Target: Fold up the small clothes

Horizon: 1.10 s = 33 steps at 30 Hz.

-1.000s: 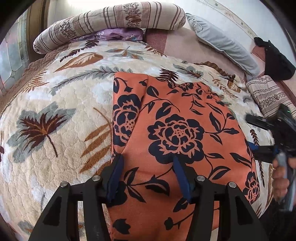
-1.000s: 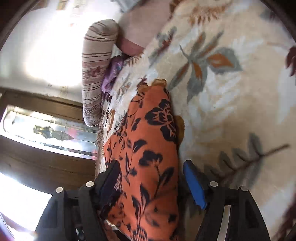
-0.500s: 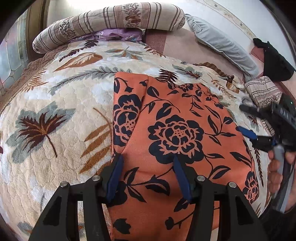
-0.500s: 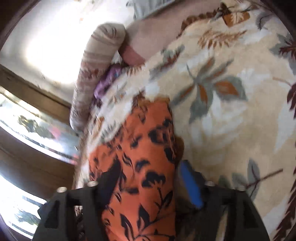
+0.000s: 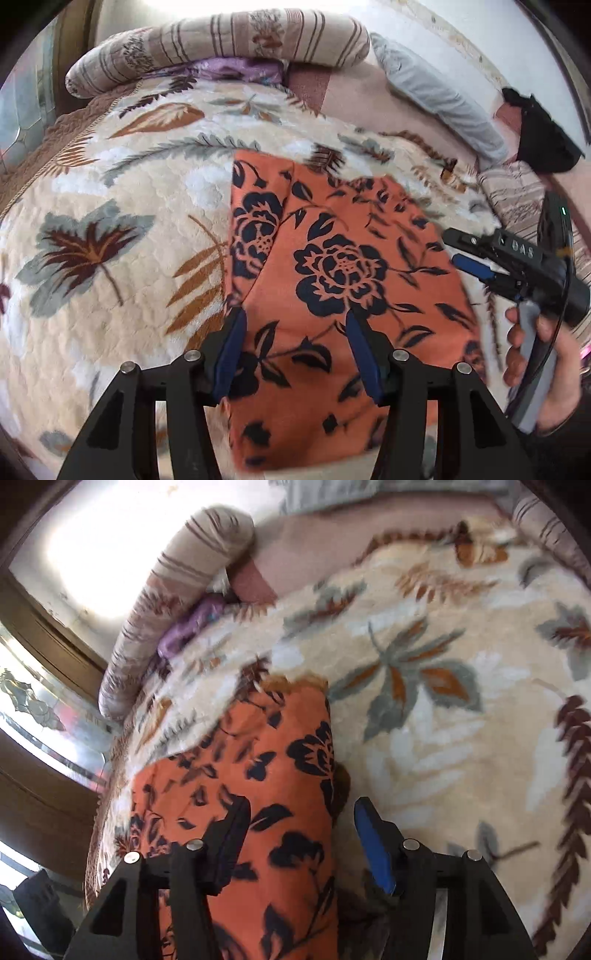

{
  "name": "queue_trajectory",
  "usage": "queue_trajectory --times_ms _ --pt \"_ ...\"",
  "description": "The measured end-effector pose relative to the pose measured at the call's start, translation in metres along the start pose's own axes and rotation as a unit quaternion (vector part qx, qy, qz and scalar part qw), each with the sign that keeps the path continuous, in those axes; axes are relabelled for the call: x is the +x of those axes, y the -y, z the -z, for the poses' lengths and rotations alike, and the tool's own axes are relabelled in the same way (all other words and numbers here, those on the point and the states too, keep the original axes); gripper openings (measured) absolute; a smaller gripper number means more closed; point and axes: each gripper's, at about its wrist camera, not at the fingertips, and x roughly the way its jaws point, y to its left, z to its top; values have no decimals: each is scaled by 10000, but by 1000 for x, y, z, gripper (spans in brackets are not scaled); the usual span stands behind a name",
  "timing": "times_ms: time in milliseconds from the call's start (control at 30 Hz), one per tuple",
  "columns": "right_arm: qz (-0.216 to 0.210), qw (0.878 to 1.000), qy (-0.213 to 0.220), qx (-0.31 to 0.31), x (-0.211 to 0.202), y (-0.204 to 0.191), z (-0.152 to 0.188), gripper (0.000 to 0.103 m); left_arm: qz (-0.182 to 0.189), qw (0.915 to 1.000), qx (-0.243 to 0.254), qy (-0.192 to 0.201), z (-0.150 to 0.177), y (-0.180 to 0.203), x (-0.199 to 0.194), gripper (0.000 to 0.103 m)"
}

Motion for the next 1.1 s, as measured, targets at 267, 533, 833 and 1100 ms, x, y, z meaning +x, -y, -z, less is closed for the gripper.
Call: queue_trajectory --times_ms 267,533,833,1100 --pt "-1364 9875 -648 -461 -32 -35 67 84 389 9882 -1283 -735 56 -48 5 55" --pt "-1482 9850 -836 -273 -21 -22 84 84 579 9882 -1339 -459 22 -53 -20 54" --pt "-1734 9818 -752 -190 -25 -7 90 84 889 9824 -1324 -973 -69 -51 60 52" --pt "-1950 9783 -677 -207 -24 -1 96 84 685 9793 -1596 -1043 -111 -78 118 47"
